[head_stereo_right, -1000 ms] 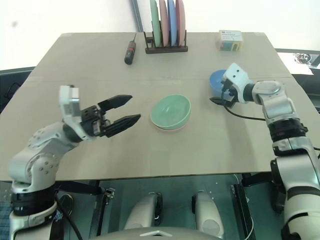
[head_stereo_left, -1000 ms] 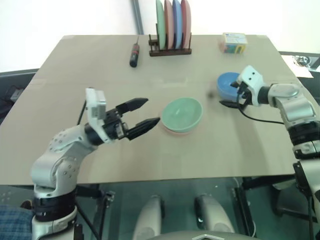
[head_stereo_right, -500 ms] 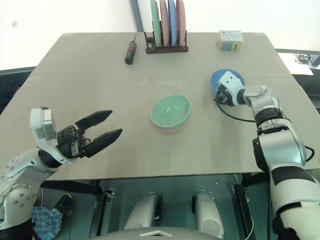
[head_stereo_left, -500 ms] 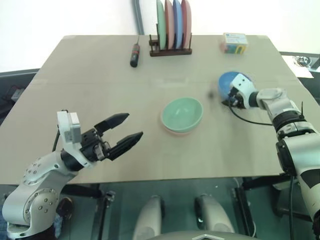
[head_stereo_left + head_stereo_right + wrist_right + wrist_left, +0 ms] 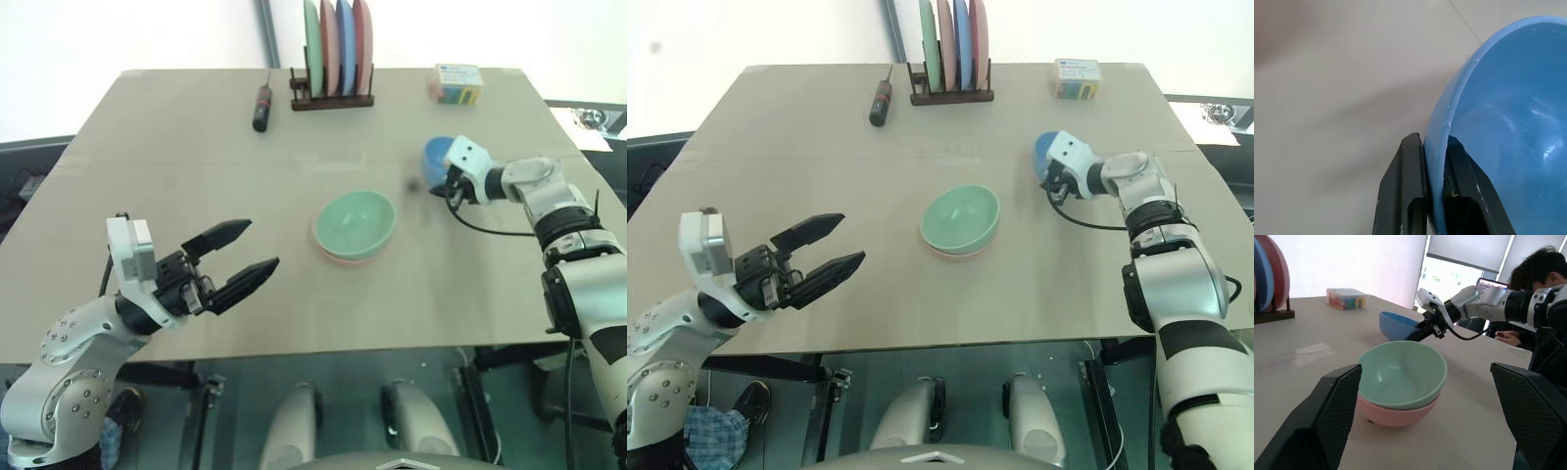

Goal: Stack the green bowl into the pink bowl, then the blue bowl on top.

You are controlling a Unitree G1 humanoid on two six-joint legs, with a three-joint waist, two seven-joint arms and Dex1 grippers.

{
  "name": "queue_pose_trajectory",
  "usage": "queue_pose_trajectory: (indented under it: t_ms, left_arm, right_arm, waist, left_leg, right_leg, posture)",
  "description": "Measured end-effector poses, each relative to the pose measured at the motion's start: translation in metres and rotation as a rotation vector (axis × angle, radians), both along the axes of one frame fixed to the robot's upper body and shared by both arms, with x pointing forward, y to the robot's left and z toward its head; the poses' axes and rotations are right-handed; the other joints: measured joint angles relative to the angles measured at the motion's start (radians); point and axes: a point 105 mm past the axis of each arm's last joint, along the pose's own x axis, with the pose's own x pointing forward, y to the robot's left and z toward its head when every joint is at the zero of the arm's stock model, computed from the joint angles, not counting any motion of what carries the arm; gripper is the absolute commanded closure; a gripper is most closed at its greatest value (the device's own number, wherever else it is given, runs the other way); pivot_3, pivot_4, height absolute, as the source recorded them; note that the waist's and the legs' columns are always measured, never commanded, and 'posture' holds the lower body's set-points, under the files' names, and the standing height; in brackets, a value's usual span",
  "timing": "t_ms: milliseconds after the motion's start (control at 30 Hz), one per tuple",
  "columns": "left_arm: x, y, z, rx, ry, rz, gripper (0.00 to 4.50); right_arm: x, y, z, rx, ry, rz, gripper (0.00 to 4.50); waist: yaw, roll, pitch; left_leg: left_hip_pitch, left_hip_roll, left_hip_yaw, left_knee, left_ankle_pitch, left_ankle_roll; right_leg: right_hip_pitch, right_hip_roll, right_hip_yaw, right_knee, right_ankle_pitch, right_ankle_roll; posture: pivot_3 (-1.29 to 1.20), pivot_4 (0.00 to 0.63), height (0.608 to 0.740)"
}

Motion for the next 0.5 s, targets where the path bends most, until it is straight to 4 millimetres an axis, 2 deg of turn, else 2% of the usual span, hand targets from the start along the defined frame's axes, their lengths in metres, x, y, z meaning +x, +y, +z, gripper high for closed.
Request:
queue_pose_trajectory:
  t_ms: [100,167,233,367,500]
  left_arm:
    - [0.002,-0.003,-0.003,0.010,0.014,-0.029,0.00]
    - [0.004,-0.004,-0.004,0.023,0.011,-0.039,0.00]
    - [0.008,-0.002,-0.008,0.046,0.025,-0.038,0.00]
    - [0.012,-0.002,-0.010,0.060,0.027,-0.053,0.00]
    - [0.013,-0.007,-0.010,0.061,0.021,-0.078,0.00]
  right_arm:
    - [-0.027,0.039,0.037,0.024,-0.088,0.223,4.44]
    - [-0.053,0.056,0.050,0.018,-0.126,0.341,4.44]
    - [-0.086,0.080,0.052,-0.005,-0.129,0.488,4.44]
    - [-0.128,0.106,0.052,-0.029,-0.120,0.623,4.44]
    - [-0.141,0.112,0.052,-0.053,-0.125,0.653,3.06]
  waist:
    - [0.003,0.000,0.000]
    - [0.011,0.000,0.000]
    - [0.016,0.001,0.000]
    - [0.015,0.000,0.000]
    - [0.014,0.000,0.000]
  left_leg:
    - [0.000,0.000,-0.001,-0.002,0.000,0.000]
    - [-0.001,0.000,-0.003,-0.002,0.000,0.000]
    - [-0.001,0.000,-0.004,-0.002,0.000,0.000]
    - [-0.001,0.000,-0.003,-0.001,0.000,0.000]
    - [0.000,0.000,-0.003,0.000,0.000,0.000]
  right_leg:
    - [0.000,0.000,-0.001,0.000,0.000,0.000]
    - [0.000,0.000,-0.003,-0.001,0.000,0.000]
    - [0.000,0.000,-0.004,-0.001,0.000,0.000]
    - [0.000,-0.001,-0.003,-0.001,0.000,0.000]
    - [0.000,0.000,-0.003,0.000,-0.002,-0.002]
  posture:
    - [0.00,0.150,0.740]
    - [0.00,0.150,0.740]
    - [0.00,0.150,0.740]
    - [0.00,0.150,0.740]
    - [0.00,0.150,0.740]
